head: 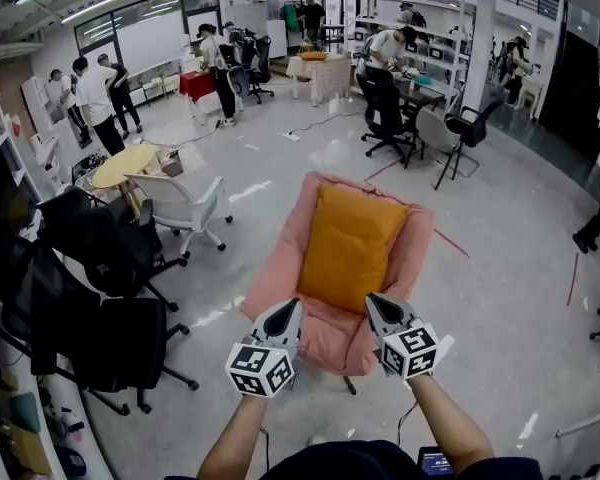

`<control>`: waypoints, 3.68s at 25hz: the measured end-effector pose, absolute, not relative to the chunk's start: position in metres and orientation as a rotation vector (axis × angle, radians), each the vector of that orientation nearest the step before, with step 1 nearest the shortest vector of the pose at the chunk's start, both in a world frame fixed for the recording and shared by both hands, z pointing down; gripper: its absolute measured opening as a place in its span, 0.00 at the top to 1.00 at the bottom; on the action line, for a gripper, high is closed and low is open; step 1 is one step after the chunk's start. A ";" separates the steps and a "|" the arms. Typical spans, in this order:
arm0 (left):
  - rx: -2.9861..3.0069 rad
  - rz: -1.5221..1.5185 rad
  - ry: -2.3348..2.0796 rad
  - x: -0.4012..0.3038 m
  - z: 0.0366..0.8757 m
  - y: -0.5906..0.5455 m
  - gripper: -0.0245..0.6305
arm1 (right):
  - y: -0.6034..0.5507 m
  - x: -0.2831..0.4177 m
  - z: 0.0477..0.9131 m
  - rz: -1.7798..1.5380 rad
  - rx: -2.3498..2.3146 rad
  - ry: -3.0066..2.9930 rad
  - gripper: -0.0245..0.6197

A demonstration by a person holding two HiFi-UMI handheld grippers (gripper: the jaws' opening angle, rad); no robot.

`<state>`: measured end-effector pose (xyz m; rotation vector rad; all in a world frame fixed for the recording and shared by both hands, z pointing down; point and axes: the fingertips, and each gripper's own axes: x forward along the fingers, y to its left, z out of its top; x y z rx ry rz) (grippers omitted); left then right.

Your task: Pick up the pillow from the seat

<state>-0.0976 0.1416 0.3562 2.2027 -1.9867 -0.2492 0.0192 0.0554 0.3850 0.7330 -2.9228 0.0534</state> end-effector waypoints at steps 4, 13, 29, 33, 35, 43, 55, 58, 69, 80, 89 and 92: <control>2.221 -0.255 -1.959 -0.094 0.357 0.132 0.96 | 0.046 0.022 0.382 0.046 0.763 -2.915 0.93; 2.248 -0.239 -1.913 -0.087 0.362 0.111 0.96 | 0.027 0.025 0.382 0.057 0.801 -2.911 0.93; 2.228 -0.226 -1.942 -0.088 0.364 0.048 0.96 | -0.040 0.022 0.381 0.063 0.784 -2.933 0.93; 2.222 -0.218 -1.929 -0.085 0.369 0.026 0.96 | -0.059 0.024 0.386 0.074 0.785 -2.927 0.93; 2.224 -0.211 -1.920 -0.083 0.372 0.016 0.96 | -0.069 0.026 0.390 0.083 0.791 -2.919 0.93; 2.228 -0.193 -1.903 -0.084 0.375 -0.024 0.96 | -0.108 0.025 0.393 0.102 0.808 -2.916 0.93; 2.208 -0.192 -1.909 -0.087 0.381 -0.063 0.96 | -0.148 0.019 0.403 0.116 0.783 -2.908 0.93; 2.209 -0.193 -1.907 -0.087 0.380 -0.070 0.96 | -0.157 0.019 0.402 0.119 0.784 -2.905 0.93; 2.187 -0.181 -1.929 -0.085 0.385 -0.096 0.96 | -0.185 0.020 0.405 0.121 0.754 -2.914 0.93; 2.150 -0.186 -1.969 -0.076 0.388 -0.114 0.96 | -0.204 0.023 0.414 0.131 0.688 -2.931 0.93; 2.132 -0.162 -1.986 -0.073 0.389 -0.116 0.96 | -0.206 0.019 0.419 0.151 0.642 -2.944 0.93; 2.131 -0.149 -1.997 -0.076 0.388 -0.112 0.96 | -0.203 0.017 0.419 0.160 0.641 -2.946 0.93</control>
